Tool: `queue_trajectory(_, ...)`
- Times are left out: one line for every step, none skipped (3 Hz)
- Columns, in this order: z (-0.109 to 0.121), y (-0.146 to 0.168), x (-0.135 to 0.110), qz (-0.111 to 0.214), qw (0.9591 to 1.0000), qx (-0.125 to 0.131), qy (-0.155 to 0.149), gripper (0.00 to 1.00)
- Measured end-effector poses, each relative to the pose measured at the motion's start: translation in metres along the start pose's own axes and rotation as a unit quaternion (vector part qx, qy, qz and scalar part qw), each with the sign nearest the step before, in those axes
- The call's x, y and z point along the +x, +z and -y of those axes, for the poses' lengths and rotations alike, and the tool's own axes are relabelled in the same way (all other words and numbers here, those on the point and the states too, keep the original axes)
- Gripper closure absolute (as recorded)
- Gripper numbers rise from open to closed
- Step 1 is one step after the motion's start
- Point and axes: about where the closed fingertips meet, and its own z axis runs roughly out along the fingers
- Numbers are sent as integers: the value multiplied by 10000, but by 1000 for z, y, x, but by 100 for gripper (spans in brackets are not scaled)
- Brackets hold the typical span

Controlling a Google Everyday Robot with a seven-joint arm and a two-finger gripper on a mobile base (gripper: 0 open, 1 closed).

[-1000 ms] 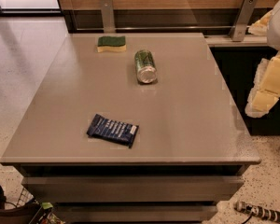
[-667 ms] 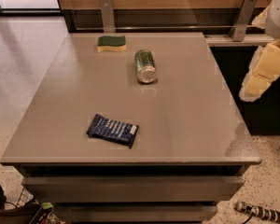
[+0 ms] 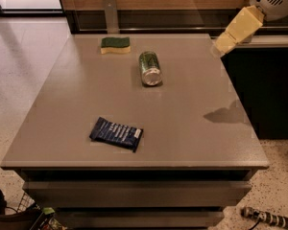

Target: Place green can upright

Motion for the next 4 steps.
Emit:
queue_trajectory(6,17,-44,332,9972,223,630,0)
queue_trajectory(6,32,-76,628,9893,488,1224,0)
queue_trajectory(7,38,-86,762,9787,547,1824,0)
queue_trajectory(6,38,-85,751,9779,528,1881,0)
